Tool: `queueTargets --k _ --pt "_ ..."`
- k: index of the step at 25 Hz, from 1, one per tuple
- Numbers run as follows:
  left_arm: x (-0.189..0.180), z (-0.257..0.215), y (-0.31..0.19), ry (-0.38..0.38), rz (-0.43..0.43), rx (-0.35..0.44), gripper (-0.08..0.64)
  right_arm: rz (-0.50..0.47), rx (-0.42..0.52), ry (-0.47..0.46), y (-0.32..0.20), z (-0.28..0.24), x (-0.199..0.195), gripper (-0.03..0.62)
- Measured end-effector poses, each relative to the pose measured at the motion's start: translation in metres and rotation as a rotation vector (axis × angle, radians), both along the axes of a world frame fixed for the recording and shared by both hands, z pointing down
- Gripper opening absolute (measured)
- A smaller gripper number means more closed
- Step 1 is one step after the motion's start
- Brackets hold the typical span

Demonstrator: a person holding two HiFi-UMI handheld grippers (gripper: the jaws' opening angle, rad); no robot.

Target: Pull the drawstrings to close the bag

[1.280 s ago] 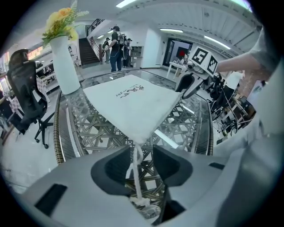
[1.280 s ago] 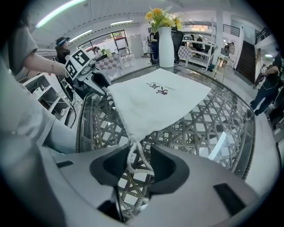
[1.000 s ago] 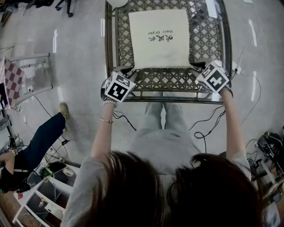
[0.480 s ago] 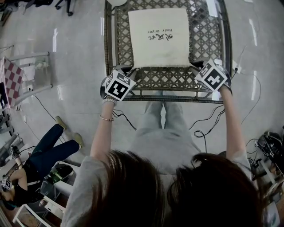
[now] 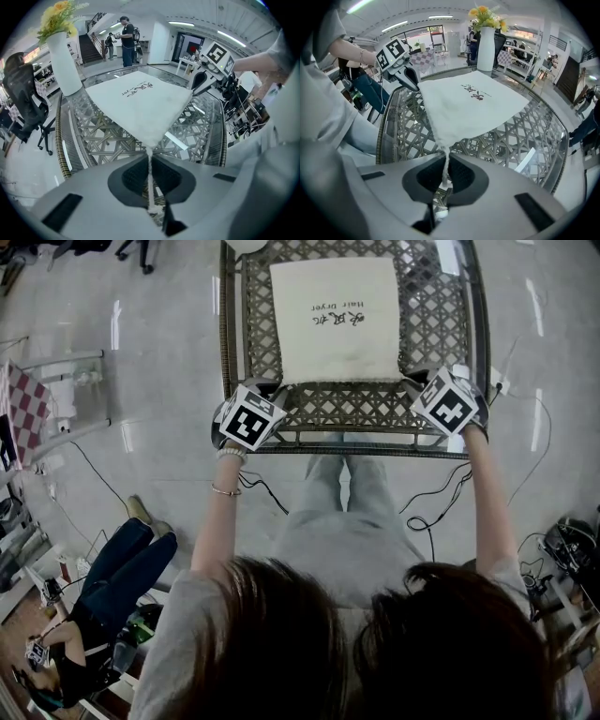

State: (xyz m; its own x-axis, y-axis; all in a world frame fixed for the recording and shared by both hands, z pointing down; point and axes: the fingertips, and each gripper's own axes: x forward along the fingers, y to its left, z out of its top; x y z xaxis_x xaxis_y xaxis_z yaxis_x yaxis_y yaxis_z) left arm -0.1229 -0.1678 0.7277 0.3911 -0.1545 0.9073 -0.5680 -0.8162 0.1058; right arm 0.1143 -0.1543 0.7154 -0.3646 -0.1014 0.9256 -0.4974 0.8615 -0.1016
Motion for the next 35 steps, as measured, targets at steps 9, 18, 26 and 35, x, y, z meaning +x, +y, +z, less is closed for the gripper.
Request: queueTargets --k 9,18,26,35 --pt "0.000 -0.002 0.002 0.003 -0.006 -0.050 0.035 0.028 -0.014 -0.004 0.002 -0.003 0.000 0.026" --pt "-0.002 -0.004 0.000 0.003 -0.047 -0.076 0.031 0.101 -0.033 -0.048 -0.004 -0.011 -0.001 0.023" --pt "-0.004 -0.021 -0.009 0.069 -0.143 -0.076 0.031 0.239 -0.056 -0.185 -0.013 -0.029 0.001 0.021" --pt "-0.003 -0.045 -0.018 0.134 -0.227 -0.041 0.031 0.337 -0.023 -0.271 -0.021 -0.051 0.007 0.021"
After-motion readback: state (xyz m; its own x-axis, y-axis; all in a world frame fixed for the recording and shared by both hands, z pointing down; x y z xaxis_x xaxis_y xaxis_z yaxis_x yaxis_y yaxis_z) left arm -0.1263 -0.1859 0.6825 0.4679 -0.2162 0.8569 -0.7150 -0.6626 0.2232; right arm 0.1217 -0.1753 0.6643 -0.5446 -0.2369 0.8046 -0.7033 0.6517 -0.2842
